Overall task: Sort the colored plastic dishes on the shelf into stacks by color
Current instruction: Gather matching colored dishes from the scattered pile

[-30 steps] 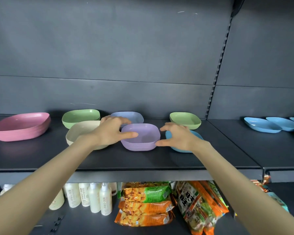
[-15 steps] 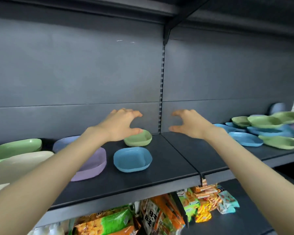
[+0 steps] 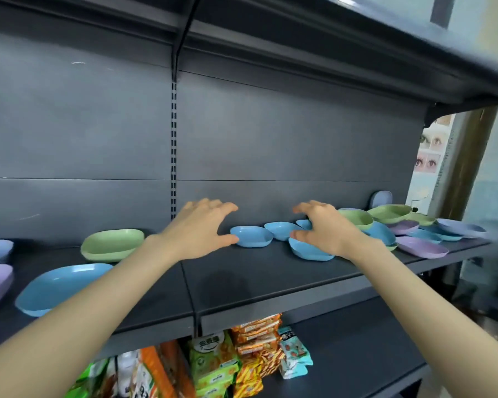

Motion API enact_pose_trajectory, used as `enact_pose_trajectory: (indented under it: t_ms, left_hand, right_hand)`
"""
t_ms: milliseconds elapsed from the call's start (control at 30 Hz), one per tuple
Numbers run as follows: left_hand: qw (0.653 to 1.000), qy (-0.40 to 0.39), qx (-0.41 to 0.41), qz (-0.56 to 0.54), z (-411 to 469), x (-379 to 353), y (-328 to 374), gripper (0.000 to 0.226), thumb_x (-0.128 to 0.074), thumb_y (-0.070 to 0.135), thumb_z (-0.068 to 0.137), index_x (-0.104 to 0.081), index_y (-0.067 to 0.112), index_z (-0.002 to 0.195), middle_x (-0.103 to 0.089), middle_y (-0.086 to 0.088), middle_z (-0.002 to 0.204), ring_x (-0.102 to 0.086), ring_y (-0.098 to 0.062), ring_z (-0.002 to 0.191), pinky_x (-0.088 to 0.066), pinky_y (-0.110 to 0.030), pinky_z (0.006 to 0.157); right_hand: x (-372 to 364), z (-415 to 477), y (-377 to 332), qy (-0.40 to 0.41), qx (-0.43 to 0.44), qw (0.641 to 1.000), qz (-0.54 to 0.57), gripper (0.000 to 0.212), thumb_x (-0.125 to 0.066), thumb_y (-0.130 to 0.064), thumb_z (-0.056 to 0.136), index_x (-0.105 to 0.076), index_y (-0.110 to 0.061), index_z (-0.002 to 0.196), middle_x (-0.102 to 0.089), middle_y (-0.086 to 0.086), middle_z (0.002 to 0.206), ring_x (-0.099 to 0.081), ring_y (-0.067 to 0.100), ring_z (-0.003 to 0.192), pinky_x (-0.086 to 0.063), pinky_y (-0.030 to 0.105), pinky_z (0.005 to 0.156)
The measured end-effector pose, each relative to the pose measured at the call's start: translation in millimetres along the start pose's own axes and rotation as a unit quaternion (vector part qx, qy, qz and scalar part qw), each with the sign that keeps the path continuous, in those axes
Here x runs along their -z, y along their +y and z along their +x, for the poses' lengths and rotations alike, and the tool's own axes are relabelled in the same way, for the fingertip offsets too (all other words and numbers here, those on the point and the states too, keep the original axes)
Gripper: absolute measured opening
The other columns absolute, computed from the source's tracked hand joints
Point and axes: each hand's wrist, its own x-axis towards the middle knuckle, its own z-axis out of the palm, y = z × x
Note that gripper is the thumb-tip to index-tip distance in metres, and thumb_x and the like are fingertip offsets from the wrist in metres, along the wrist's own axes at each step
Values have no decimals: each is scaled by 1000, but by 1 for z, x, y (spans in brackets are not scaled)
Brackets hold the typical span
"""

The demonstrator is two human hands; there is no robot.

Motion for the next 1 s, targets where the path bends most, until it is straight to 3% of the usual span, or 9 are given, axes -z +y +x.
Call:
enact_pose_trajectory:
  t_ms: [367,733,1000]
  left_hand:
    - [999,-15,-5,-31,83,-62,49,59,-52,51,90,-34,28,142,-45,6,140,-38,-16,127,-25,-30,104]
    - [979,-80,29,-183,155,-176,57,63,-61,51,85,-40,28,140,-42,8,143,-39,-16,131,-34,-34,108]
    - [958,-119,40,-257,175,-221,59,61,-67,55,78,-47,35,132,-52,14,118,-48,-8,113,-42,-31,97]
  right_hand:
    - [-27,31,109,-10,-19,998,58,54,-63,-33,89,-45,-14,137,-51,6,133,-47,26,122,-39,36,100]
    - [-103,77,192,-46,-38,994,87,66,-68,-49,81,-47,-18,136,-48,0,137,-42,23,126,-35,35,104]
    - [-134,80,222,-34,13,997,73,63,-70,-47,79,-51,-19,133,-50,-3,138,-41,20,128,-30,33,108]
